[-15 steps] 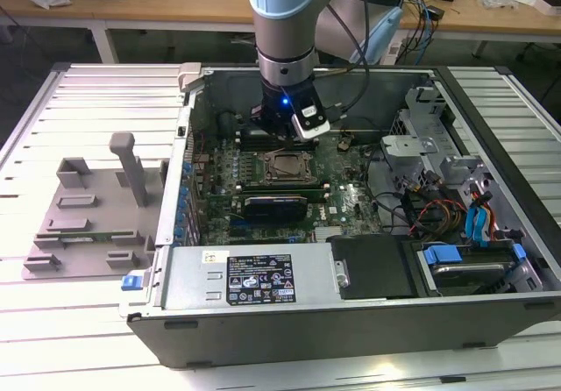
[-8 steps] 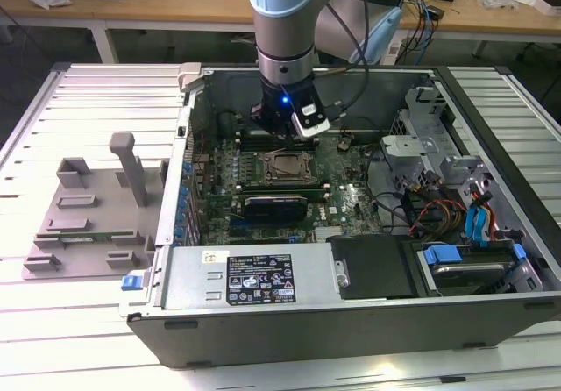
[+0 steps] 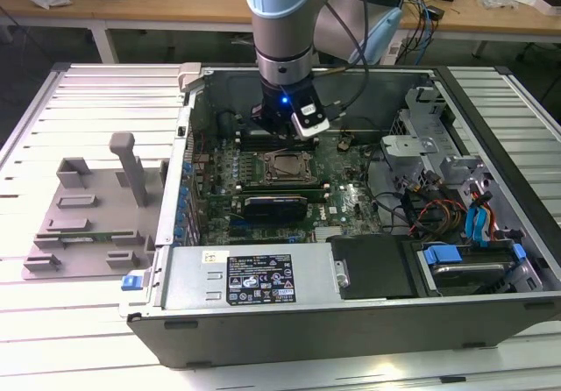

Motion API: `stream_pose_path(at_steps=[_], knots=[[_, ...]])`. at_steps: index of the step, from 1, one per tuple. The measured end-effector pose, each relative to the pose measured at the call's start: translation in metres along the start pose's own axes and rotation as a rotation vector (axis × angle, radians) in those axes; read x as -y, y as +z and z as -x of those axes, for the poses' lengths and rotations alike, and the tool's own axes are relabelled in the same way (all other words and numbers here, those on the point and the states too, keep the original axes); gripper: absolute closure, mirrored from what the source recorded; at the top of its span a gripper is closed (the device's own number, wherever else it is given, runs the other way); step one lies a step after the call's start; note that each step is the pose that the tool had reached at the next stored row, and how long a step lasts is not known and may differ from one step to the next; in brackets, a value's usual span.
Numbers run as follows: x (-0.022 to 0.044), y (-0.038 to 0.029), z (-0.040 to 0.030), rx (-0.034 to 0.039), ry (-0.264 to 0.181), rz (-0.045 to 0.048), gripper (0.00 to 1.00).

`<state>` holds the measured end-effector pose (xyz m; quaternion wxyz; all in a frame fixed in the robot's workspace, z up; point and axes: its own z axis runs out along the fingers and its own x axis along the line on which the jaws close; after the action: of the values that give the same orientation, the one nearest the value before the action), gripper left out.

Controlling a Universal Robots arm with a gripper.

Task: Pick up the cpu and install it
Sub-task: 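Install the first cpu locking lever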

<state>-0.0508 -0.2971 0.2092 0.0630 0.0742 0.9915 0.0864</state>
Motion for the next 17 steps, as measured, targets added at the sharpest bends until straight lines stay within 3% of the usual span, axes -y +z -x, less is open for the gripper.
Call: stream_pose_path(at_steps=[2, 5, 8, 10, 17], knots=[[-0.0001, 0.0001, -0.0001, 0.0013, 0.005, -0.0014, 0.89], [0.0000, 0.0001, 0.0000, 0.0108, 0.057, -0.0076, 0.89], [-0.0001, 0.0000, -0.0007, 0.0124, 0.066, -0.0089, 0.89], [0.0000, 0.0002, -0.0012, 0.0213, 0.114, -0.0143, 0.89], [0.0002, -0.0012, -0.0039, 0.0235, 0.126, -0.0157, 0.89]])
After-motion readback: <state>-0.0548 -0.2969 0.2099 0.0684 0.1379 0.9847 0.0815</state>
